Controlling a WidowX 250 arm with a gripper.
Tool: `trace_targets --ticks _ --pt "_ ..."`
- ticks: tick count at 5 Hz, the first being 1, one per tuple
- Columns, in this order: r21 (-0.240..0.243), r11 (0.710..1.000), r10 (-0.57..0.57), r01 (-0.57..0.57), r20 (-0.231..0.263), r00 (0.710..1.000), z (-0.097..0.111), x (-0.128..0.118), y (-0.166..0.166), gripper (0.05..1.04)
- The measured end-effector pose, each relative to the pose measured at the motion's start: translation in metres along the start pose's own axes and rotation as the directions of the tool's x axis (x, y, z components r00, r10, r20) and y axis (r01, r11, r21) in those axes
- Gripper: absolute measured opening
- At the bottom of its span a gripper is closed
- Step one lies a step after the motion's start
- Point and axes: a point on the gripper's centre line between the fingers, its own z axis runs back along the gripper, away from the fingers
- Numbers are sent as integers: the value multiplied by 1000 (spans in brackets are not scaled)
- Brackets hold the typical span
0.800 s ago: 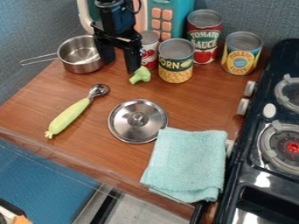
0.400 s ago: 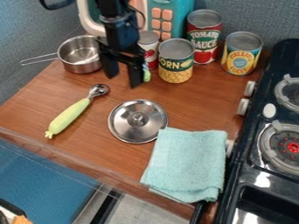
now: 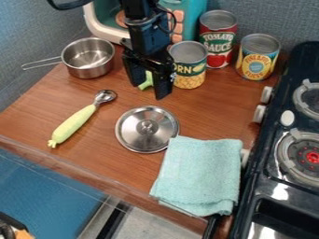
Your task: Put the lid of the silver pot
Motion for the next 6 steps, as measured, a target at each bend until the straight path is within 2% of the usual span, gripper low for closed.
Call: trace_targets --ticks 1,4,6 --pt "-6 999 -34 34 -20 999 -6 -4 -7 1007" --pt "-1 999 -39 39 -38 999 -9 -15 3 1007" --pt "-18 998 -56 55 -71 996 -24 -28 -9 1005"
